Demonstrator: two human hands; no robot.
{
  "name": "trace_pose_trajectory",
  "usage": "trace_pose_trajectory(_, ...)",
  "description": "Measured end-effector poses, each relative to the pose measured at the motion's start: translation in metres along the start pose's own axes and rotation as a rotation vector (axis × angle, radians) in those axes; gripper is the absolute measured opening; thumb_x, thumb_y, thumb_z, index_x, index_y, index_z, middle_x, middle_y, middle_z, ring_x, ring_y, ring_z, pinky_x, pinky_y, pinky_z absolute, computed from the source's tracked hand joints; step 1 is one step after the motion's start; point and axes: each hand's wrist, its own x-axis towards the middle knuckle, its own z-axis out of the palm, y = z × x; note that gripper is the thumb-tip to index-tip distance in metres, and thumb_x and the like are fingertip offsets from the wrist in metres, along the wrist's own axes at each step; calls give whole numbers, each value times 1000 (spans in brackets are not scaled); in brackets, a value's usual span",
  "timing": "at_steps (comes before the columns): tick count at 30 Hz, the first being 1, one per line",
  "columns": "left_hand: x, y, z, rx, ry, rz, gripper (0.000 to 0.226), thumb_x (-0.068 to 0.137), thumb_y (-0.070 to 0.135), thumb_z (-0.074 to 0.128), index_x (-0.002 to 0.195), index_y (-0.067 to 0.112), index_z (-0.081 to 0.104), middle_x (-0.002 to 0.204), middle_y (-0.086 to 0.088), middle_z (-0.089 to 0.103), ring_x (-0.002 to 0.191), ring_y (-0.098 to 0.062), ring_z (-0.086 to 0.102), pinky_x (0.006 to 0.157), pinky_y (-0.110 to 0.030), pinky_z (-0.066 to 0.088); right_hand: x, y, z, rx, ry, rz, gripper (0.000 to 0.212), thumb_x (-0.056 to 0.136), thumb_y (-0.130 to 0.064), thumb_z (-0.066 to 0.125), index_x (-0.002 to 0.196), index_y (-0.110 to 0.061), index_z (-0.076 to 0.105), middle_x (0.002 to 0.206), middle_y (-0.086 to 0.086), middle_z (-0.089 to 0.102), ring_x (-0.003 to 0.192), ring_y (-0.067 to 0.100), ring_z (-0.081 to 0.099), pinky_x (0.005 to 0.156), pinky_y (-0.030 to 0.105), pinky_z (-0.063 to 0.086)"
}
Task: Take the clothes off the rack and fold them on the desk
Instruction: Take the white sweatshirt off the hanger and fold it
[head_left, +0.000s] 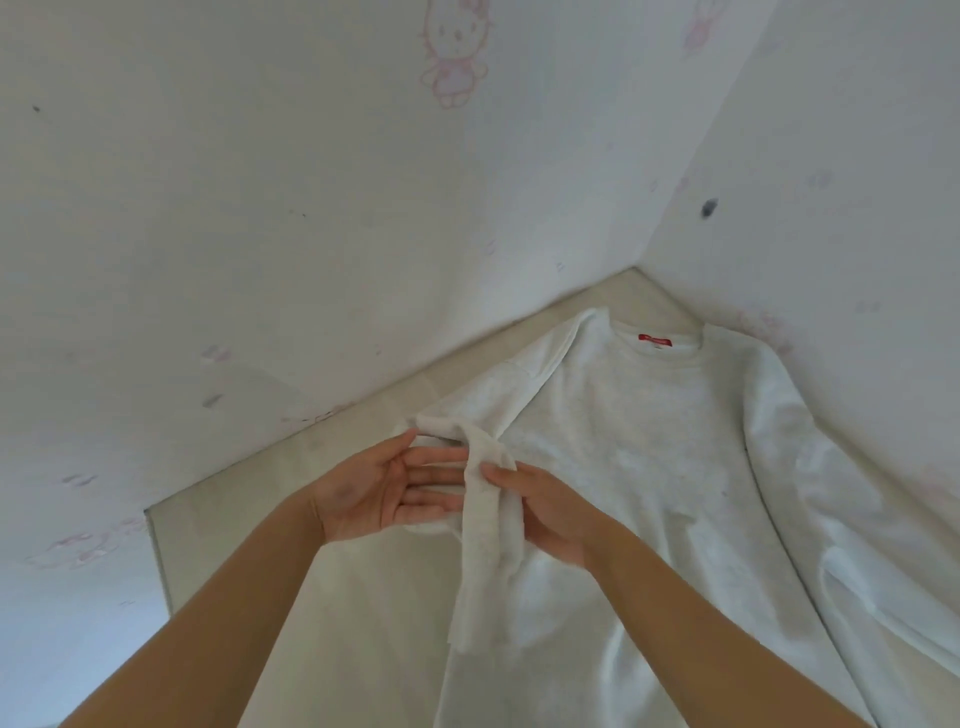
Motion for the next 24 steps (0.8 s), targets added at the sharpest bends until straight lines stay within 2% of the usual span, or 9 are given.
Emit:
trace_pose_trajectory(2, 14, 7, 3, 25, 74, 45, 59, 96, 49, 31, 123, 10, 66, 132, -19, 58, 103, -29, 67, 81, -34, 58, -25, -20, -24, 27, 96, 4, 43, 96, -30, 56, 134, -10, 52, 128, 12, 63, 120, 27, 59, 107, 46, 42)
trace_pose_trajectory(5, 40, 19, 15, 112, 135, 87, 52, 97, 46, 36, 127, 12, 62, 126, -16, 63, 102, -27, 67, 87, -37, 56, -69, -56, -73, -19, 187, -43, 41, 96, -30, 52, 129, -8, 57, 126, 12, 64, 117, 27, 61, 100, 42, 46)
trace_pose_trajectory(7, 61, 25, 24, 222, 217, 110, 43, 99, 41, 40, 126, 15, 60, 122, -12, 66, 106, -26, 65, 92, -38, 52, -97, -86, -103, -22, 282, -89, 38, 92, -33, 54, 120, -8, 63, 117, 11, 68, 107, 22, 66, 87, 34, 54)
trace_pose_trajectory(10, 90, 30, 39, 408, 360, 140, 31, 98, 30, 49, 120, 14, 63, 116, -10, 69, 103, -26, 66, 91, -35, 51, -123, -106, -164, -309, 594, -82, 33, 94, -41, 54, 112, -16, 67, 103, -2, 73, 90, 10, 69, 70, 20, 53)
trace_pose_trajectory(13, 129, 26, 49, 604, 516, 173, 19, 95, 19, 56, 109, 11, 66, 108, -10, 69, 92, -22, 64, 83, -32, 49, -122, -77, -241, -636, 869, 110, 44, 96, -46, 51, 128, -17, 56, 115, -2, 58, 97, 17, 56, 80, 27, 41)
trace_pose_trajectory(16, 168, 21, 52, 956, 720, 348, 14, 93, 15, 56, 96, 18, 69, 100, 1, 69, 92, -16, 61, 78, -26, 44, -112, -27, -282, -847, 816, 292, 40, 97, -42, 51, 125, -13, 55, 112, 3, 53, 116, 29, 54, 85, 30, 38)
trace_pose_trajectory(18, 187, 25, 55, 1176, 785, 498, 23, 94, 6, 48, 96, 18, 68, 100, 6, 67, 93, -10, 58, 78, -19, 38, -109, -3, -294, -930, 820, 280, 47, 92, -43, 58, 131, -16, 50, 123, 3, 53, 122, 29, 51, 93, 33, 40)
trace_pose_trajectory(21, 213, 40, 54, 1428, 721, 611, 41, 89, -6, 37, 98, 21, 66, 108, 5, 65, 101, -13, 58, 90, -27, 45, -108, 12, -304, -1061, 928, 249, 58, 89, -44, 60, 140, -23, 41, 135, 1, 47, 119, 23, 51, 98, 38, 42)
trace_pose_trajectory(24, 233, 54, 51, 1824, 434, 441, 48, 85, -7, 41, 101, 31, 66, 110, 5, 60, 103, -20, 56, 90, -33, 45, -108, 7, -306, -1112, 909, 232, 38, 96, -30, 48, 134, -25, 49, 127, 2, 57, 111, 23, 56, 87, 31, 42)
